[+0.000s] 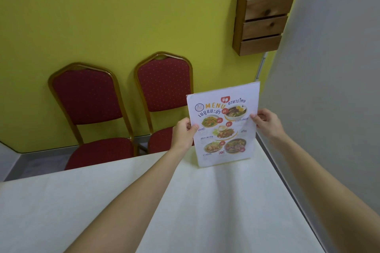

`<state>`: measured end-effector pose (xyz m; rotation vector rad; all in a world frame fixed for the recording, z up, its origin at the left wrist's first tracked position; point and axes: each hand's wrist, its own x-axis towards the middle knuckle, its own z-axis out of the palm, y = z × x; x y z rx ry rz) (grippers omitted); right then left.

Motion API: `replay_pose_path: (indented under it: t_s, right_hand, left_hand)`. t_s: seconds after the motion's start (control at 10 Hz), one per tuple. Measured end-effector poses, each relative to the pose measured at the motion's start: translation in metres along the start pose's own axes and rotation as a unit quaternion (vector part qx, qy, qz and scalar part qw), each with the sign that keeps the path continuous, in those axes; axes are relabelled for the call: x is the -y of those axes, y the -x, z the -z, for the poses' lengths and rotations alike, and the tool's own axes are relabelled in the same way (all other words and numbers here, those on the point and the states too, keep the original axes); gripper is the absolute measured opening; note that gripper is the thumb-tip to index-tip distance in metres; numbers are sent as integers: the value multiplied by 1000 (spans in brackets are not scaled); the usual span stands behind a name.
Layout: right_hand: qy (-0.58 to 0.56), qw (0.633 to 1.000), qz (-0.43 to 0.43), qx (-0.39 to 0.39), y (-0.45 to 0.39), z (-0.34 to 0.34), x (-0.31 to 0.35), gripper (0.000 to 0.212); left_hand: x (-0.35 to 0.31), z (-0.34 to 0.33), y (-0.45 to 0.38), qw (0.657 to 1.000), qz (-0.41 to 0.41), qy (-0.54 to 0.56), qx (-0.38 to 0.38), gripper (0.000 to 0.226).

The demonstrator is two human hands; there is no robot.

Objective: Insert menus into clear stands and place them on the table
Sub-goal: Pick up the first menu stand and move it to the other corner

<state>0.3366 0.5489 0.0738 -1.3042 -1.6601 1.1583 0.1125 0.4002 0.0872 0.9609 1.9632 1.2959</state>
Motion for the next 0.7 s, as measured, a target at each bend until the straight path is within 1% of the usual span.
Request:
replay_pose_path:
  t_s: [0.1,0.3,0.4,0.5,0.6,0.7]
  right_hand:
    - [-6,1000,-6,-9,-4,2,-7,6]
    - [-15,1000,-12,-24,-6,2,-16,9]
    - [-7,999,-21,-32,-6,-1,-14,14]
    - [18,999,-22,-25,1,1,-13,25]
    - [74,997,-14,-26,13,5,-12,31]
    - [180,983,-22,-15,28,7,-25,38]
  left_hand:
    - [-4,-9,-5,1000,-6,-18,-3,16]
    - [-6,-15,-11,999,-10,-31,3,17]
    - [-4,-14,-11,999,-4,-27,27,18]
    - [1,-12,-7,997,6,-35,61,22]
    - [5,-9,-3,997,5,-61,56,23]
    - [12,-5,7,993,17,-108,42,25]
